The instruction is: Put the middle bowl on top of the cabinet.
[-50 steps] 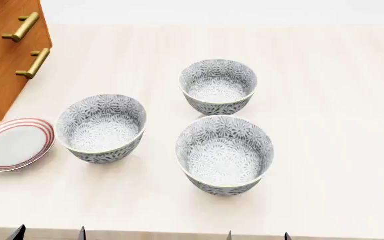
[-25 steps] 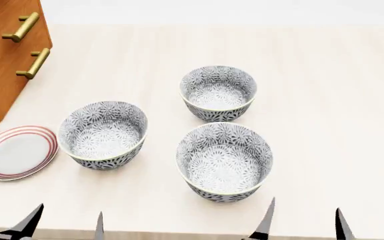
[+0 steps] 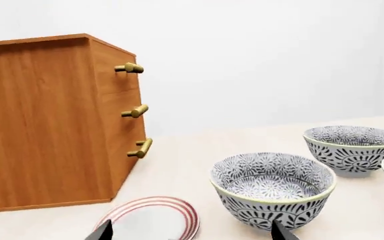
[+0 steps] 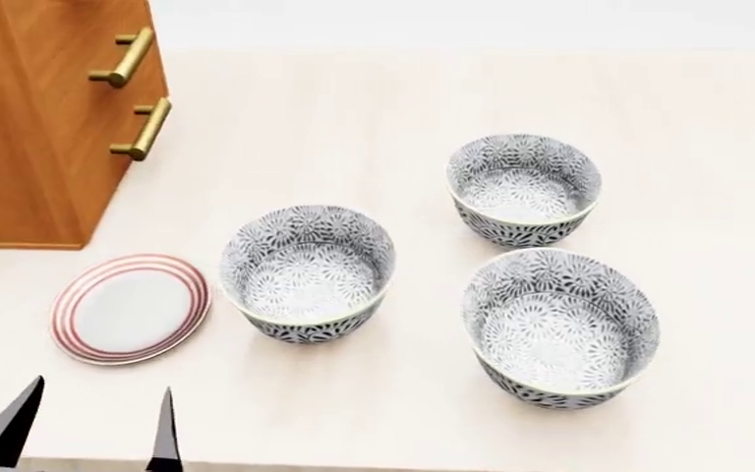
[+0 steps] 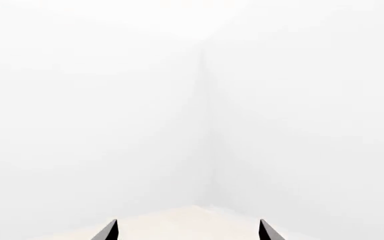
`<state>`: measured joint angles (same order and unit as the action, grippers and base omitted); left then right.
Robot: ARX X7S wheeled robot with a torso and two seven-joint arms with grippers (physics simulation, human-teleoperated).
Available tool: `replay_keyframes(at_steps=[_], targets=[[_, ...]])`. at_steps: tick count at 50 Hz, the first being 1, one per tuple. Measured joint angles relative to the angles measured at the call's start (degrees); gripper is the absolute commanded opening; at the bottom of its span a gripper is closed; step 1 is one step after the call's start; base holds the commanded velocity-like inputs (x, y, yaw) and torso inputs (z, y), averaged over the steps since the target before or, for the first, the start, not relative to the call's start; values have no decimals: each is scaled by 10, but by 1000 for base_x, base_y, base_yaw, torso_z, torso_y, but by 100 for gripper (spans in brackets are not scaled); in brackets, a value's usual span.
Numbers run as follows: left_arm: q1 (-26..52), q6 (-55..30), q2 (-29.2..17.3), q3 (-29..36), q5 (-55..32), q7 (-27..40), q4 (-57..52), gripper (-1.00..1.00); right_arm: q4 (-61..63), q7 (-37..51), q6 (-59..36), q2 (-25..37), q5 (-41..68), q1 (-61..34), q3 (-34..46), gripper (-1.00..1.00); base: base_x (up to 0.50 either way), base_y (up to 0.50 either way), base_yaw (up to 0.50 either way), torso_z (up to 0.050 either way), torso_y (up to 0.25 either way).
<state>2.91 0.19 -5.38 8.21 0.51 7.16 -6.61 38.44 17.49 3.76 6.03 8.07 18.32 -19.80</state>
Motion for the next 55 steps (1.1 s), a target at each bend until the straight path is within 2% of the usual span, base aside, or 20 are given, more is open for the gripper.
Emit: replay_keyframes(at_steps=[7,14,24,34,43,55], targets=[[-35,-23,-16,-11,-21,3,-111,100,27,15,2,2,-6,20,-11,100,55,461,0,0,0],[-55,-39,-27,-20,-36,8,-178,100,43,27,-1,5,-15,31,-16,100,0,10,0,0,0],[-64,-54,-35,-26,-49,15,-220,100,55,42,-6,10,-26,39,-20,100,0,471,0,0,0],[-71,-64,-43,-31,-56,25,-251,100,62,57,-14,12,-37,44,-21,100,0,0,0,0,0],[-96,-71,-57,-27,-57,25,-300,100,70,65,-19,16,-33,53,-26,100,467,0,0,0,0],[-101,-84,-63,-26,-63,31,-318,100,80,79,-23,18,-43,64,-29,100,0,0,0,0,0]])
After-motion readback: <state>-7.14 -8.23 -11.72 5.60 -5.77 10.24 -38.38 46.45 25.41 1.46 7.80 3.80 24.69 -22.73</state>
